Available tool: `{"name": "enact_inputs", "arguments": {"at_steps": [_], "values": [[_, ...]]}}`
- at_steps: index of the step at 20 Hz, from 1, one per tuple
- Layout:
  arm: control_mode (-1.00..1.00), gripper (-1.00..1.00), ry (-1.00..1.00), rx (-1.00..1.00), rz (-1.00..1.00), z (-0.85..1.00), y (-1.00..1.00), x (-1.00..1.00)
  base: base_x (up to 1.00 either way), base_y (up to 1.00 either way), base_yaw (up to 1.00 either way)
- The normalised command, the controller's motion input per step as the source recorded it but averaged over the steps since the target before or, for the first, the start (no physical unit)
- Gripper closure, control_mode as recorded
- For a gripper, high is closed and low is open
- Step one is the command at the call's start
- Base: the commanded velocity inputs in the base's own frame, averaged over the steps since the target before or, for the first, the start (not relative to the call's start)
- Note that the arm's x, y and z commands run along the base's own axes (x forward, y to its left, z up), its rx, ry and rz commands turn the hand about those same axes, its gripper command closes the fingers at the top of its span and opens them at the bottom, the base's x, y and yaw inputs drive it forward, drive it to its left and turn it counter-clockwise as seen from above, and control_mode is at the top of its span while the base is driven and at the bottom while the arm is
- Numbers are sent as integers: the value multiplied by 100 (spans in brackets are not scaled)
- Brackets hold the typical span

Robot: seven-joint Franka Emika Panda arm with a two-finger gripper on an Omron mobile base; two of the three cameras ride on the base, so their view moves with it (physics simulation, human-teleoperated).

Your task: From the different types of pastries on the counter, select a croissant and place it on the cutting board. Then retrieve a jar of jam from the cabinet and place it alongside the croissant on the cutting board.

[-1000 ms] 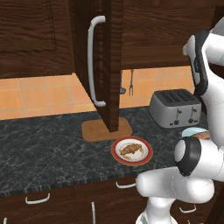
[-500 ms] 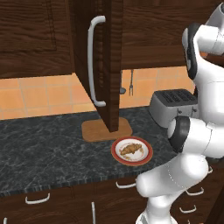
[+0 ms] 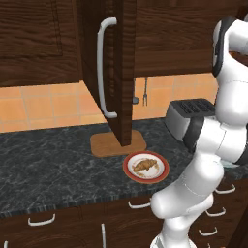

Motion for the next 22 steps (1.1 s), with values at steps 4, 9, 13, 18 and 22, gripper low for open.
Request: {"name": "enact_inputs", "arguments": {"at_steps": [4,9,13,18,22], "values": [[-100,-100,-8,4,-3,-13,-12,34,0,0,0],[-100,-100,-8,5,-6,0,-29,100,0,0,0],[-100,-100,-1,4,-2,-1,-28,50,0,0,0],[-100,-100,0,0,0,0,-4,0,0,0,0],[-100,-100,0,0,0,-6,0,0,0,0,0]]}}
